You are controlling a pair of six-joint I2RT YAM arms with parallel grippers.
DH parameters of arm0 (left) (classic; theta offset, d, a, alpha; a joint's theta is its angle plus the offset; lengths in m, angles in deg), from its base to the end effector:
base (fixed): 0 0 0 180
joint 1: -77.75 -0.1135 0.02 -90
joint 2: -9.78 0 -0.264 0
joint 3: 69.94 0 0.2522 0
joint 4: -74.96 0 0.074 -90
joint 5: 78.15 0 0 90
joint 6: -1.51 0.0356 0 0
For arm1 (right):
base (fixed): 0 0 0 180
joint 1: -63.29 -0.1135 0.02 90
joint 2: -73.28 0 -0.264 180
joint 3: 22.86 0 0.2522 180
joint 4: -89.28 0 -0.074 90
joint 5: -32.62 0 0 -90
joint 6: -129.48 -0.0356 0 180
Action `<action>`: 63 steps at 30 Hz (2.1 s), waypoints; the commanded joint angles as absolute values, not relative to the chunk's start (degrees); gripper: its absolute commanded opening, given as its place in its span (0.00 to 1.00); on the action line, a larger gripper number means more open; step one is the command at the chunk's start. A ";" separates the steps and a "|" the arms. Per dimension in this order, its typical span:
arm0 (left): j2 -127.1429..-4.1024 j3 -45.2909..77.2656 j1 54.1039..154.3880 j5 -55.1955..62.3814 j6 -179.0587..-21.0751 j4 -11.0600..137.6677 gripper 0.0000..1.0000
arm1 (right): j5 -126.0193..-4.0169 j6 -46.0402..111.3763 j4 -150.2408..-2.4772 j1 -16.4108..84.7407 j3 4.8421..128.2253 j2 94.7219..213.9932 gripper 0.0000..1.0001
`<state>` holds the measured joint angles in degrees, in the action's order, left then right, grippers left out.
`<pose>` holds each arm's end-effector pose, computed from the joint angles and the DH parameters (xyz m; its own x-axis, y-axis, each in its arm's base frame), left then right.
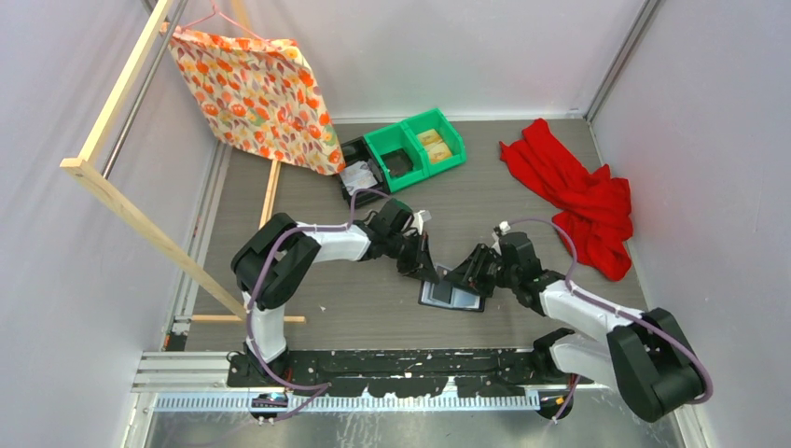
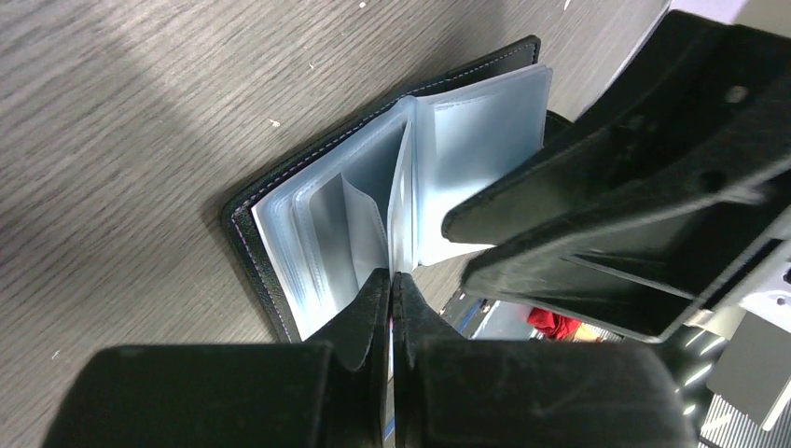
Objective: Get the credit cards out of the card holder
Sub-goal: Remove the credit card from the card holder.
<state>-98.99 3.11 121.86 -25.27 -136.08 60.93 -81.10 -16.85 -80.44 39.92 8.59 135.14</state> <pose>0.2549 -0.2770 0.1381 -0.9861 0.1360 -0.0957 0.1585 0.5953 -0.7877 0.1722 0.0900 0.1491 -0.8671 0.4554 -0.2021 0.1415 0.6141 0.7764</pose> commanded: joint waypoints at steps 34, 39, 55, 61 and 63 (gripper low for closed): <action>-101.91 -0.55 120.88 -24.90 -133.94 62.95 0.00 | -72.41 -21.46 -84.41 43.39 -0.32 137.39 0.34; -101.95 -0.87 120.81 -23.75 -134.79 62.76 0.14 | -74.69 -21.07 -87.17 43.76 -0.49 138.98 0.36; -101.48 -3.55 120.48 -28.00 -141.03 72.13 0.00 | -79.50 -22.08 -96.29 44.11 -0.93 146.31 0.33; -102.76 -4.33 120.49 -29.08 -143.33 76.22 0.00 | -81.12 -24.19 -99.45 44.70 -2.23 147.14 0.32; -103.02 -4.37 120.46 -28.97 -143.33 76.07 0.01 | -82.17 -24.51 -100.23 45.10 -2.07 147.76 0.32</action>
